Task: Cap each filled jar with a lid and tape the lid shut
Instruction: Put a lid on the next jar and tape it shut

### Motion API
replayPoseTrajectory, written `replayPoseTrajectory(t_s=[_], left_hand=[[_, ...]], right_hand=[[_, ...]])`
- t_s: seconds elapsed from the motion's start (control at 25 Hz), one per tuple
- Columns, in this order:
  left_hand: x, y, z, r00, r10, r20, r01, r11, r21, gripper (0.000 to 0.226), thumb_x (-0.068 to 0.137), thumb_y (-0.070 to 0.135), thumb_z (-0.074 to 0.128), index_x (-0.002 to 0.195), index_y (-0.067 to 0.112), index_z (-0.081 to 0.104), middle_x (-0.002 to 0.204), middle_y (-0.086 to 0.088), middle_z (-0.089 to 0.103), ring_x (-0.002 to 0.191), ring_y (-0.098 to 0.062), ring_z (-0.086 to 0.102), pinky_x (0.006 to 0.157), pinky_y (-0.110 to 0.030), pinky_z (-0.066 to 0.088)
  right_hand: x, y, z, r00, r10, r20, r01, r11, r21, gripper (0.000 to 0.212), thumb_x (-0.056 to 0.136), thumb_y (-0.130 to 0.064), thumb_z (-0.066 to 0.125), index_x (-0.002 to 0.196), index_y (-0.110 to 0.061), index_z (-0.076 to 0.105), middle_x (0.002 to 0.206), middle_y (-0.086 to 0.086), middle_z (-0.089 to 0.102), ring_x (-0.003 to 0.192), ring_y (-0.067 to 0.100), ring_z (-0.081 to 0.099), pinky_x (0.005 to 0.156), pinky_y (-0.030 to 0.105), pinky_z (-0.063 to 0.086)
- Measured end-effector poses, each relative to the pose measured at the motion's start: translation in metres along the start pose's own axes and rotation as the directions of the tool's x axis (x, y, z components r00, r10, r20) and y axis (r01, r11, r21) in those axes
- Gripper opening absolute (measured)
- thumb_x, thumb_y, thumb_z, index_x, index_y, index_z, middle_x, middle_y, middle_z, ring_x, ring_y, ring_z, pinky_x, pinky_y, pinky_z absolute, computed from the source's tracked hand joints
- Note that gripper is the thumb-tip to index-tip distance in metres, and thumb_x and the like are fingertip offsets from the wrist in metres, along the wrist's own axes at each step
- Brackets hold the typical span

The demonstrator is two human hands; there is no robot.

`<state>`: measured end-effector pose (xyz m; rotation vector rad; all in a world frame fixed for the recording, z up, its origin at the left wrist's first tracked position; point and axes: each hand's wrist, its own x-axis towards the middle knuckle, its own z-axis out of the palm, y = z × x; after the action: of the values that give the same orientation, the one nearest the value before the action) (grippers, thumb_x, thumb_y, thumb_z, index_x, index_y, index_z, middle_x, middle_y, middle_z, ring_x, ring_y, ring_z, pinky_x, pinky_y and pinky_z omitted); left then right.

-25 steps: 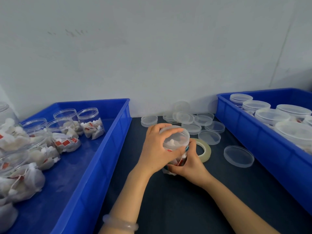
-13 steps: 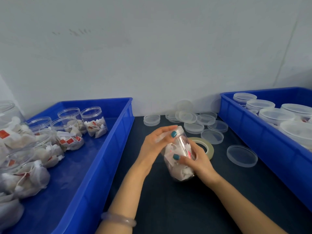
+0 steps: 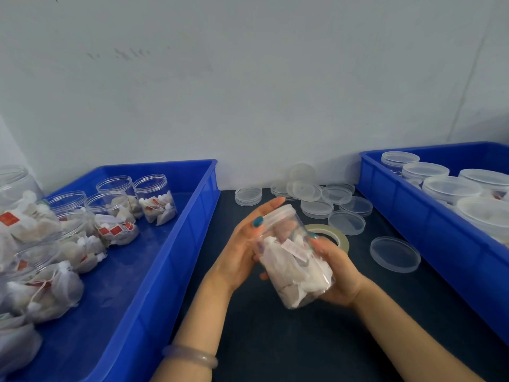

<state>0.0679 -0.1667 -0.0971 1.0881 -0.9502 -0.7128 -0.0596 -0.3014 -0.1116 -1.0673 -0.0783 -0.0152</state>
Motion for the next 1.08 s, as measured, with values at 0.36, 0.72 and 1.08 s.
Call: replayPoseTrajectory(t_s=[0.36,0.72,1.08], left_hand=[[0.012,-0.006,0.001,0.923,0.205,-0.325,-0.013,0.861,0.508,0.079,0.06,0.047,0.089,0.129,0.043,0.051,0.121,0.031,0.06,0.113,0.012,0.055,0.087,-0.008,0.047],[0.01,-0.009,0.008,0.905,0.325,-0.274,-0.068,0.747,0.661,0.07,0.069,0.053,0.079,0.131,0.035,0.052,0.137,0.014,0.051,0.128,-0.004,0.047,0.107,-0.031,0.044],[0.012,-0.011,0.02,0.802,0.593,-0.072,-0.149,0.315,0.937,0.049,0.095,0.033,0.06,0.141,0.022,0.053,0.139,0.009,0.054,0.13,-0.006,0.045,0.105,-0.041,0.046]], right_hand=[[-0.016,-0.036,-0.074,0.917,-0.088,-0.389,-0.394,-0.047,-0.918,0.055,0.093,-0.027,0.067,0.143,-0.029,0.047,0.155,-0.008,0.039,0.146,0.01,0.025,0.118,0.033,0.023],[-0.014,-0.033,-0.061,0.908,-0.212,-0.362,-0.34,0.131,-0.931,0.018,0.102,-0.012,0.047,0.106,-0.029,0.051,0.114,-0.007,0.056,0.108,0.016,0.055,0.098,0.037,0.045],[-0.017,-0.042,-0.025,0.834,-0.52,-0.182,0.229,0.627,-0.744,0.039,0.094,-0.042,0.043,0.101,-0.013,0.067,0.091,0.012,0.058,0.084,0.006,0.053,0.082,0.012,0.04]])
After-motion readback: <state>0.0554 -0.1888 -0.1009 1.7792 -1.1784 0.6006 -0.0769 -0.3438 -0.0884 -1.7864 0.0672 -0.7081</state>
